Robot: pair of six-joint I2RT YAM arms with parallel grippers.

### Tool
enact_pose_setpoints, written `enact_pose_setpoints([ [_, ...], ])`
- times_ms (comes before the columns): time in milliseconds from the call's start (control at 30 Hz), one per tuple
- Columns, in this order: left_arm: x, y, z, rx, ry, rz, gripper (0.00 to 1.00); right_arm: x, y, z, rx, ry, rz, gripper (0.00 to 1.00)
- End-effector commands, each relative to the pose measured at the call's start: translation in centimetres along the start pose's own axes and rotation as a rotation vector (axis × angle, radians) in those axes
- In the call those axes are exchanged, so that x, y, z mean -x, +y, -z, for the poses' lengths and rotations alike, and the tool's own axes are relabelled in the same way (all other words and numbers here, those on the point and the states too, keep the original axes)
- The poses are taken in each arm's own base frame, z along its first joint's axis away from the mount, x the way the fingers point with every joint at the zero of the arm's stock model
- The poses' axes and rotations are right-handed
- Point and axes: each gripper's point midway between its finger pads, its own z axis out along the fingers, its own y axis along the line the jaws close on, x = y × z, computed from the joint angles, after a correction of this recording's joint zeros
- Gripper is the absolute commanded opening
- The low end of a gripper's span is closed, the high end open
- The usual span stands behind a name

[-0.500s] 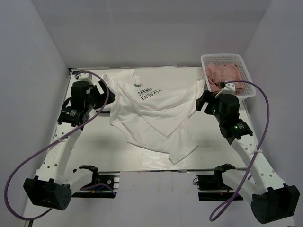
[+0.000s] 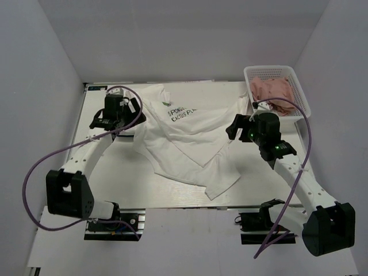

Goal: Fold and stack the t-shirts
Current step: Put the neatly folded tshirt into the corner of the board with the left arm

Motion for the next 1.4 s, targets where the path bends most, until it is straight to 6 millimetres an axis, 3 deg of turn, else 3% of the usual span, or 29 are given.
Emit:
enact_pose_setpoints([
  [0, 2.9, -0.7, -2.0, -0.015, -0.082, 0.017, 1.00, 2.0, 2.0, 0.1, 0.087, -0.036, 0.006, 0.90],
  [133, 2.1, 1.6, -6.1, 0.052, -0.021, 0.049, 1.00, 2.0, 1.6, 0.3, 0.063, -0.044, -0.003, 0.90],
  [300, 2.6, 4.4, -8.8, 0.112, -0.031, 0.091, 1.00, 2.2, 0.8, 0.3, 0.019, -0.046, 0.004, 0.90],
  [367, 3.5, 4.0, -9.7, 0.063, -0.053, 0.100, 1.00, 2.4, 0.7, 0.2, 0.006, -0.045, 0.002, 0.90],
  [467, 3.1, 3.7, -11.6, 0.023, -0.018, 0.107, 1.00, 3.1, 0.9, 0.2, 0.009, -0.052, 0.004, 0.90],
  [567, 2.6, 4.9, -13.5, 0.026, -0.002, 0.131, 1.00, 3.3, 1.0, 0.0, 0.008, -0.052, 0.001, 0.90],
  [700, 3.2, 6.3, -15.2, 0.035, -0.001, 0.161, 1.00, 3.6, 1.0, 0.4, 0.008, -0.061, -0.001, 0.90],
  [767, 4.9, 7.2, -15.3, 0.045, -0.032, 0.187, 1.00, 3.3, 0.9, 0.4, 0.001, -0.055, -0.005, 0.90],
  [800, 4.4, 7.9, -15.6, 0.060, -0.017, 0.195, 1.00, 3.2, 0.9, 0.4, 0.001, -0.051, -0.002, 0.90],
  [900, 6.1, 8.1, -15.1, 0.039, -0.056, 0.212, 1.00, 3.2, 0.9, 0.3, 0.002, -0.049, -0.005, 0.90],
  [1067, 6.2, 6.0, -13.7, -0.089, -0.039, 0.189, 1.00, 2.8, 1.4, -0.6, 0.027, -0.006, 0.020, 0.90],
  [1200, 8.3, 3.4, -10.5, -0.197, -0.094, 0.135, 1.00, 2.2, 2.4, -1.4, 0.063, 0.072, 0.103, 0.90],
  [1233, 9.5, 2.5, -8.6, -0.224, -0.133, 0.121, 1.00, 0.4, 2.8, -2.0, 0.072, 0.141, 0.142, 0.90],
  [1300, 10.2, 1.0, -6.4, -0.238, -0.162, 0.065, 1.00, 0.3, 3.8, -2.8, 0.094, 0.168, 0.204, 0.90],
  [1333, 10.7, 0.7, -4.2, -0.233, -0.187, 0.062, 1.00, -1.0, 4.4, -3.6, 0.111, 0.215, 0.242, 0.90],
  [1367, 11.0, 0.4, -3.0, -0.238, -0.202, 0.049, 1.00, -0.3, 5.3, -4.0, 0.130, 0.202, 0.269, 0.90],
])
